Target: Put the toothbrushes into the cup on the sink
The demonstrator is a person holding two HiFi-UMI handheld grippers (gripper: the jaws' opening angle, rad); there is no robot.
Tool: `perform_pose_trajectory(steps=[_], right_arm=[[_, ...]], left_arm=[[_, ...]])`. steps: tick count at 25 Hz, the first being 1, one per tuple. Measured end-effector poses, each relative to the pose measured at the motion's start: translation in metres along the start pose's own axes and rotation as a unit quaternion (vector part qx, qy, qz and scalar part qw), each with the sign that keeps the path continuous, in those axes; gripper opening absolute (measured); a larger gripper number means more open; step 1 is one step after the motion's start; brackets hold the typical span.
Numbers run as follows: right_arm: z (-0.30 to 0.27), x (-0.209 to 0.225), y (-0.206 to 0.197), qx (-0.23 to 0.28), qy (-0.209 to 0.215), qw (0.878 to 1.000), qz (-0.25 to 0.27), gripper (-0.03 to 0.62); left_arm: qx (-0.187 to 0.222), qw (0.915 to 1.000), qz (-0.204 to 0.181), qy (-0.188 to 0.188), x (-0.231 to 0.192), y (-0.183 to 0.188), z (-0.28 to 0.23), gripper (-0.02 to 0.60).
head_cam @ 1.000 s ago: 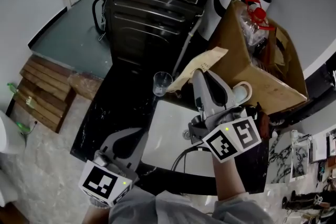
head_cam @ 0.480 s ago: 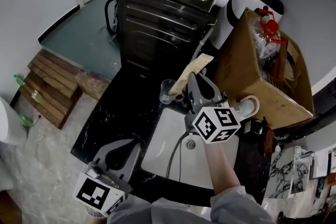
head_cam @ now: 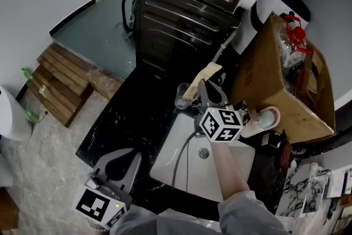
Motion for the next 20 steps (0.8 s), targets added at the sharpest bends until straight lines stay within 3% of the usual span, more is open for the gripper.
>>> perform_pose_trajectory(steps=[13,20], right_arm=[[-0.024,0.006,-0.056,-0.102,-0.001,0.995,-0.019,0.017],[-0.03,0.007,-0.062,-0.117,-0.008,0.993,-0.013,0.018]], left_arm=[[-0.004,0.9998,0.015,0.008,-0.009,-0.009,0.005,0.005],[-0.006,0.9997,0.022,0.004,-0.018,-0.015,0.006,0.005]])
Point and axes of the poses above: the fingertips, and each gripper's own axes: z backward along the fingers, x to its right, y out of its top, the point moved 4 cm from there along z, backward along the fingers, and after that the axes turned 4 degrees about -x, right-handed, at the moved point
